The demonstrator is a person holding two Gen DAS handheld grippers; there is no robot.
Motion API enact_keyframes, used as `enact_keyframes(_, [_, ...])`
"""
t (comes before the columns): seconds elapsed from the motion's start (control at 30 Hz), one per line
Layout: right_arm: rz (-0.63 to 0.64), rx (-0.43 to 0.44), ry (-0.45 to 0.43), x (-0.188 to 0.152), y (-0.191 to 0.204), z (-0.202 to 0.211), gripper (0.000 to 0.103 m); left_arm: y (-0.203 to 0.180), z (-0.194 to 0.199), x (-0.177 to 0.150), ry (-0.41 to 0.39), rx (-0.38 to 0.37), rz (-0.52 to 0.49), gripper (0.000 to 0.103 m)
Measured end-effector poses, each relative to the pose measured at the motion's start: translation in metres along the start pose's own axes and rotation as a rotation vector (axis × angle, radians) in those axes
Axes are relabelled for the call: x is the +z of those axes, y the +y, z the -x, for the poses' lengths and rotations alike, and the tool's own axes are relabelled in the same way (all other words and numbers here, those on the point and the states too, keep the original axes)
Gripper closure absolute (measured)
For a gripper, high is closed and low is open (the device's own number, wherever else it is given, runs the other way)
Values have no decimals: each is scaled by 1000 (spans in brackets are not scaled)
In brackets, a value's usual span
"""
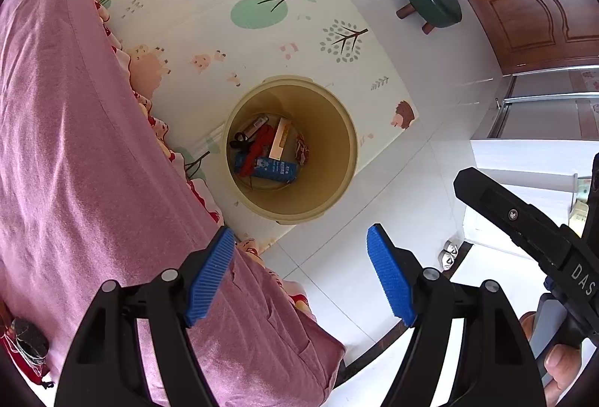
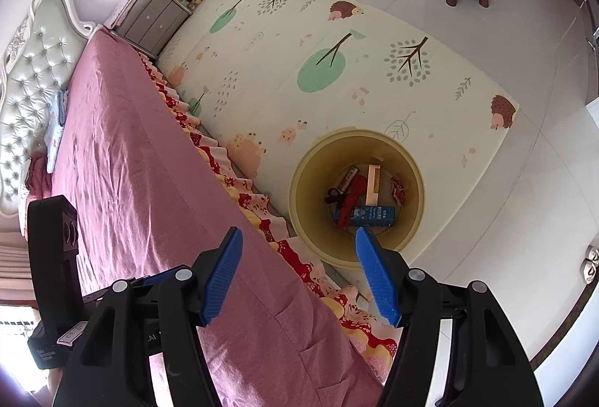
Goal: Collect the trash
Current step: 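Move both open tools back over the remaining items on the bed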
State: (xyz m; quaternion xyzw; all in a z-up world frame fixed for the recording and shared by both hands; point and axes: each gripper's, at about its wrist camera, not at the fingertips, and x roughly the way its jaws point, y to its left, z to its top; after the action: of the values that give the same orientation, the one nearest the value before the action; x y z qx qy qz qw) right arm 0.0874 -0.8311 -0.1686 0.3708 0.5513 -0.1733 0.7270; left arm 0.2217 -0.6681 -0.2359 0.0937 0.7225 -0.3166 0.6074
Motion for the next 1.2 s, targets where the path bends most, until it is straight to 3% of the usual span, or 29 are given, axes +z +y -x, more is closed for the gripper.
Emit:
enact_keyframes(0.6, [149,53,45,-58,87,11,41,70,53,-73,-89,-1,141,29])
enact_keyframes(1.2, [411,98,173,-173,221,-14,41,189,99,-207,-169,19,363,28])
